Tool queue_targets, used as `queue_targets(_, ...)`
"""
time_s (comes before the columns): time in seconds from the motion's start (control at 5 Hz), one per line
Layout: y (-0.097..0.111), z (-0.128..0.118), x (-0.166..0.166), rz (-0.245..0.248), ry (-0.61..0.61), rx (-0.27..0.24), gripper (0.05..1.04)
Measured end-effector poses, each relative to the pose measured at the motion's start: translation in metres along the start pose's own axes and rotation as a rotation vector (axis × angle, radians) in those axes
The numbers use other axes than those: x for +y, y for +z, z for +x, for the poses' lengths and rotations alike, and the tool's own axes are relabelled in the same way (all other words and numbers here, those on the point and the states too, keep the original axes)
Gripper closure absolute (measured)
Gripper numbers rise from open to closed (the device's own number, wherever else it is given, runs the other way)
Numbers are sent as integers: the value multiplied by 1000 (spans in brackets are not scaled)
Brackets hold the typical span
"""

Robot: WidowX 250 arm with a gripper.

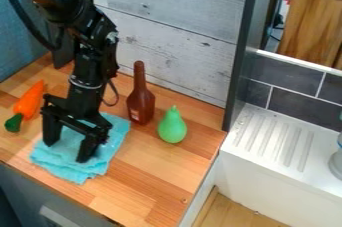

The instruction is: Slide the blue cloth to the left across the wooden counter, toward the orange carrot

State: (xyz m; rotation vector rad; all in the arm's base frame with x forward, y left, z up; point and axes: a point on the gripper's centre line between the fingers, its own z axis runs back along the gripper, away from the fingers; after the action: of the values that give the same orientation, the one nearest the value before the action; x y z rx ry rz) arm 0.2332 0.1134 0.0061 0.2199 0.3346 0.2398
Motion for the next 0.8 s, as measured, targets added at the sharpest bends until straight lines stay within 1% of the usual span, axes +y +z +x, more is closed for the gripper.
queue_targets(0.2, -3, -2, 12, 1, 18, 28, 83)
queue_targets(0.4, -5, -8, 19, 3, -3, 31, 83)
queue_targets(0.6, 14, -15, 17, -44, -44, -60, 83)
queue_targets(0.8, 56, -31, 6, -145, -177, -242, 83)
